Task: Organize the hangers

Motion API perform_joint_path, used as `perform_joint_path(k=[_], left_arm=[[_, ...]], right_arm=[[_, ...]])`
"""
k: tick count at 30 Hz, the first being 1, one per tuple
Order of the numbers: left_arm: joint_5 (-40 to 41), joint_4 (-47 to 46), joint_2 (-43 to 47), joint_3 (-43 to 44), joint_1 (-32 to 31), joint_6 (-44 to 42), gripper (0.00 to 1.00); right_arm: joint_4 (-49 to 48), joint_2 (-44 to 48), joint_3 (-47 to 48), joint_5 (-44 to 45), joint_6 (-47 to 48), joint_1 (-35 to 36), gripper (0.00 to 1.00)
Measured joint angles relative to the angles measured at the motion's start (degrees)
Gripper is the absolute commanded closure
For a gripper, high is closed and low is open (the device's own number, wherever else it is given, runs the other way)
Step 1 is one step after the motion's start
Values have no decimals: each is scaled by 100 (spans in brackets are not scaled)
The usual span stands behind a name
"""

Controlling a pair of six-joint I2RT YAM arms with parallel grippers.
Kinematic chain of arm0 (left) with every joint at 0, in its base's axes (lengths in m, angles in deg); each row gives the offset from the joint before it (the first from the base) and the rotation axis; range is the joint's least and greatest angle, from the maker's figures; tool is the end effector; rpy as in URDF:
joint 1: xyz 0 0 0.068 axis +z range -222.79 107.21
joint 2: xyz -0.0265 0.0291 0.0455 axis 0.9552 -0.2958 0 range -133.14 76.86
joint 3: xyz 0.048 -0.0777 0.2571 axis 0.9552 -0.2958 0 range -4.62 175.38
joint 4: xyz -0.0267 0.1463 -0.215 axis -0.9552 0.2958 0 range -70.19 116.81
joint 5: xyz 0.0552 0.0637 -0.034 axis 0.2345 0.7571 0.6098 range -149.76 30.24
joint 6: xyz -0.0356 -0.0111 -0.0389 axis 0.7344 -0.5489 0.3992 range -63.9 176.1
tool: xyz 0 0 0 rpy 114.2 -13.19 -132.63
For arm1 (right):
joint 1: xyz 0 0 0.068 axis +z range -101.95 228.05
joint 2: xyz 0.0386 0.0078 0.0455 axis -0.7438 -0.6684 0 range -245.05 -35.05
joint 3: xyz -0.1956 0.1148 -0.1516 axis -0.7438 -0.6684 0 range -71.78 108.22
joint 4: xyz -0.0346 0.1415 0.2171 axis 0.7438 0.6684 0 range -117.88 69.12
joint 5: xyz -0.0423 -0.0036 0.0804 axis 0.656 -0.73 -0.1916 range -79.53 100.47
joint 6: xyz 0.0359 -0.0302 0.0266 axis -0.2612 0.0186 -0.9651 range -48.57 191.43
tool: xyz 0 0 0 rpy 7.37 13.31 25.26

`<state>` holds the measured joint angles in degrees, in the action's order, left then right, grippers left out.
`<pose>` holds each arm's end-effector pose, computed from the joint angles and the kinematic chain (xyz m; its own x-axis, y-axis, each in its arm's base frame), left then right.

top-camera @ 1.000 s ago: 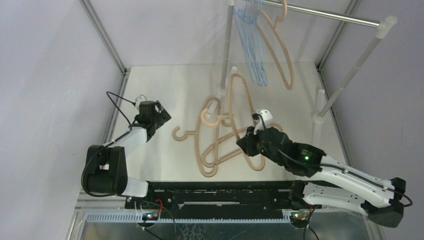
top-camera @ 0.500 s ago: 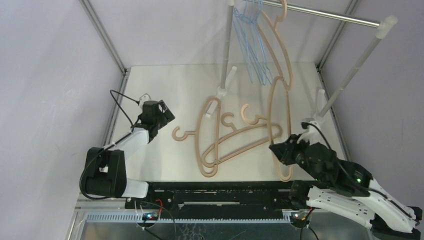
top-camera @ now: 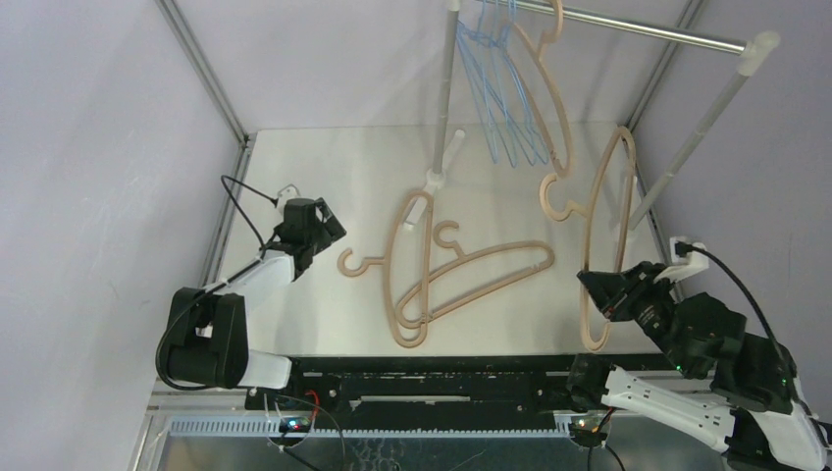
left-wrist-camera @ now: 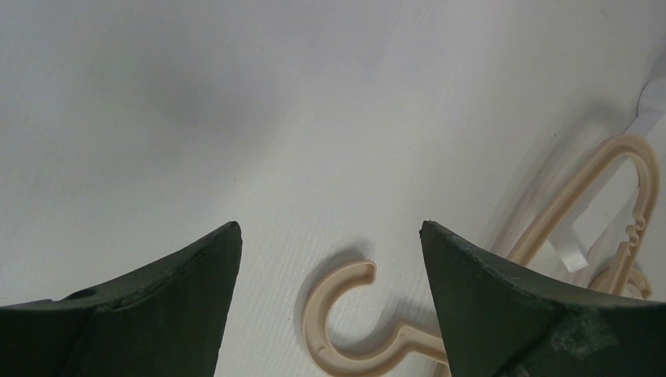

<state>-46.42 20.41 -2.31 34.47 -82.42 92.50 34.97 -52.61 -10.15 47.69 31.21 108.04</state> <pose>0.2762 -0.0386 0.1902 -0.5115 -0.4990 -0.6996 -0.3893 0.8604 -0.3290 0.0183 -0.0111 0.3737 -0.3833 0.3647 -0.8485 -0.2038 0.8627 0.4629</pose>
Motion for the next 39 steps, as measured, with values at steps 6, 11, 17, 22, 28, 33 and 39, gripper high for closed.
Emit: perform_joint_path(k=[6,11,17,22,28,33,39], left_arm=[[2,7,-61,48,-35,0,11],[2,15,-70,52,-63,0,11],[20,31,-70,90,-66,-2,11],[66,39,-70,90,-66,-42,11],[149,42,-70,90,-74,-48,11],[153,39,-81,90,-74,-61,11],[153,52,-162,90,-74,-90,11]], right_arm=[[-162,125,348,72,162,0,89],[-986,107,435,334,671,37,87],[-2059,-789,879,789,1410,131,82],[-2684,-1840,1340,1043,1794,111,82],[-2955,-2363,1469,586,1818,-551,85],[-3045,-2284,1338,81,1543,-931,87],[-3281,-1934,656,-413,973,-837,88]])
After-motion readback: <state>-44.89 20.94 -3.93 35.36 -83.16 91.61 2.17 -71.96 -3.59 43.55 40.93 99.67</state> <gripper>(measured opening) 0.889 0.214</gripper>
